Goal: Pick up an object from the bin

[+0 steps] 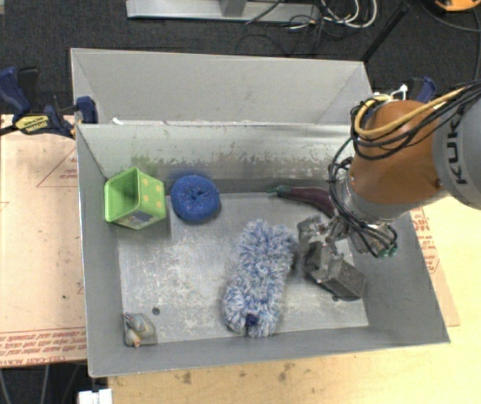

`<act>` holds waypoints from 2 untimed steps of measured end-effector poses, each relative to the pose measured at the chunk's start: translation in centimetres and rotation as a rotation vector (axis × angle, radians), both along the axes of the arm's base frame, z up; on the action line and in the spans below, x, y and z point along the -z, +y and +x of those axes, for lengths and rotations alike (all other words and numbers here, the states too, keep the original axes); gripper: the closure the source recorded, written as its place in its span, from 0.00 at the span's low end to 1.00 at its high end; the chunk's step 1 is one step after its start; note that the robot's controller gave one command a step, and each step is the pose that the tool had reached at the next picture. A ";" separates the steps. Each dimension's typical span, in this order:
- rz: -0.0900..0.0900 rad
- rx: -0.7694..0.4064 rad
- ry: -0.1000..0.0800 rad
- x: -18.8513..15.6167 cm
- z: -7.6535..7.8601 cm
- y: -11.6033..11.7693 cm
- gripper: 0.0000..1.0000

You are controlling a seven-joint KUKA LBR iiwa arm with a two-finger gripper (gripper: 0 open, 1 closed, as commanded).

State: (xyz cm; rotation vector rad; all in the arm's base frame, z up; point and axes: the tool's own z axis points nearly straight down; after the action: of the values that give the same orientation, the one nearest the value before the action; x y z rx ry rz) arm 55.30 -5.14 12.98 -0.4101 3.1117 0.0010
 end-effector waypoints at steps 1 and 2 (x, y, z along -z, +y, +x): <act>0.000 0.000 0.000 0.0 0.0 0.0 1.00; 0.000 0.000 0.000 0.0 0.0 0.0 1.00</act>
Offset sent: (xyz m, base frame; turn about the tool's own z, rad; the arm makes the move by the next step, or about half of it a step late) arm 0.0000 0.0000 0.0000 0.0000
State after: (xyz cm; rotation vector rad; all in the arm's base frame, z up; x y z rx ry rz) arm 55.30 -5.13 12.98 -0.4107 3.1118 0.0008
